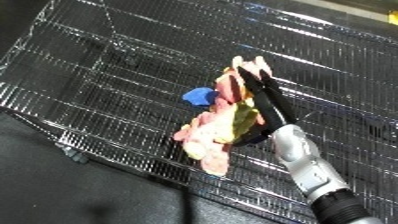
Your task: Pick up the object and place it into the box
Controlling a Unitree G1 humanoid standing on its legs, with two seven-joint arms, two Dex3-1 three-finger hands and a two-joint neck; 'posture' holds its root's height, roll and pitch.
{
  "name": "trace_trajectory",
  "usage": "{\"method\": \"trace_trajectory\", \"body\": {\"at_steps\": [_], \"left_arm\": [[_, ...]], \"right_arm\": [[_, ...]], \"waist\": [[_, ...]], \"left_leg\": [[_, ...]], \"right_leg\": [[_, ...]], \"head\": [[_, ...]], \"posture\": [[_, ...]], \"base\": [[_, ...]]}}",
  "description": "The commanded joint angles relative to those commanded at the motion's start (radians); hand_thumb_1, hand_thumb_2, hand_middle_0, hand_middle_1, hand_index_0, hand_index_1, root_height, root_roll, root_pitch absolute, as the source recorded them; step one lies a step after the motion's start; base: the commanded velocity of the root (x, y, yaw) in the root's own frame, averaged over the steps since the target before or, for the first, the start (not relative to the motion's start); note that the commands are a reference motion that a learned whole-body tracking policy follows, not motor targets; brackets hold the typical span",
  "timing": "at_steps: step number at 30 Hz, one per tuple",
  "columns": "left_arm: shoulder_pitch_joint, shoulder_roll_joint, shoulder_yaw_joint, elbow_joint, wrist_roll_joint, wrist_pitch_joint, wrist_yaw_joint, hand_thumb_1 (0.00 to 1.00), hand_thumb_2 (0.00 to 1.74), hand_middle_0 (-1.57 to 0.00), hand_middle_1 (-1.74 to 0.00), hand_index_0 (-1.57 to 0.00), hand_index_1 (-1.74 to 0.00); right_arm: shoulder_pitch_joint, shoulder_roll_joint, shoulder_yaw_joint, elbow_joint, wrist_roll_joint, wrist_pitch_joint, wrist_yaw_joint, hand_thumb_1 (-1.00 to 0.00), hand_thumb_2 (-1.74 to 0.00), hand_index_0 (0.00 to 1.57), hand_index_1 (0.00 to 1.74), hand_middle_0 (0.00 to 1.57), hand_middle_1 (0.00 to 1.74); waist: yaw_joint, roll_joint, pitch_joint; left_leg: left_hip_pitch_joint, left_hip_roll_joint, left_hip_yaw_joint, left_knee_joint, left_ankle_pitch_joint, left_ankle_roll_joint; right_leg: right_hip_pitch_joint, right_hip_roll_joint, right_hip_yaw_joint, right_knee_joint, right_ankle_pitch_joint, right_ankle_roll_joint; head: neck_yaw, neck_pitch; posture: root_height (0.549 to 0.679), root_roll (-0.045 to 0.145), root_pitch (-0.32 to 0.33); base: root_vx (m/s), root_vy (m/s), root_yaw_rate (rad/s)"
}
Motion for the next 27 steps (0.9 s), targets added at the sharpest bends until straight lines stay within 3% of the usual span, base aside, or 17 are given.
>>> {"method": "trace_trajectory", "body": {"at_steps": [4, 10, 19, 27], "left_arm": [[-0.003, 0.000, -0.012, -0.006, -0.001, -0.004, -0.003, 1.00, 1.74, -1.57, -1.74, -1.57, -1.74], [-0.011, -0.008, -0.015, -0.010, 0.004, -0.007, 0.004, 1.00, 1.74, -1.57, -1.74, -1.57, -1.74], [-0.019, -0.027, 0.007, -0.005, 0.014, -0.006, 0.021, 1.00, 1.74, -1.57, -1.74, -1.57, -1.74], [-0.021, -0.024, 0.014, 0.002, -0.014, -0.009, 0.010, 1.00, 1.74, -1.57, -1.74, -1.57, -1.74]], "right_arm": [[-0.034, 0.026, 0.042, 0.101, -0.056, 0.019, 0.016, 0.00, 0.00, 0.00, 0.00, 0.00, 0.00], [-0.041, 0.081, 0.058, 0.185, -0.081, 0.033, 0.031, 0.00, 0.00, 0.00, 0.00, 0.00, 0.00], [-0.019, 0.162, 0.044, 0.212, -0.052, 0.045, 0.053, -0.45, -0.78, 0.71, 0.78, 0.71, 0.78], [-0.013, 0.142, 0.028, 0.206, -0.034, 0.049, 0.053, -0.85, -1.48, 1.33, 1.48, 1.33, 1.48]], "waist": [[0.010, 0.006, 0.000], [0.016, 0.010, 0.000], [-0.001, 0.002, 0.000], [-0.008, -0.001, 0.000]], "left_leg": [[-0.014, -0.003, -0.005, 0.007, -0.002, 0.0008], [-0.009, 0.000, -0.003, 0.002, -0.004, 0.0014], [0.016, 0.014, 0.011, -0.020, -0.003, -0.0009], [0.036, 0.017, 0.015, -0.031, 0.000, -0.0040]], "right_leg": [[-0.011, 0.0002, -0.002, 0.004, 0.001, -0.0009], [-0.004, -0.0014, -0.004, 0.003, -0.005, -0.0019], [0.013, 0.0019, -0.002, -0.010, -0.013, -0.0045], [0.027, 0.0032, -0.001, -0.010, -0.023, -0.0041]], "head": [[0.014, 0.003], [0.013, 0.004], [-0.023, 0.007], [-0.005, 0.000]], "posture": [[0.609, 0.018, -0.077], [0.610, 0.017, -0.075], [0.613, 0.019, -0.075], [0.613, 0.021, -0.084]], "base": [[0.004, 0.005, 0.029], [0.011, 0.010, -0.001], [0.005, 0.008, -0.048], [-0.001, -0.009, -0.022]]}}
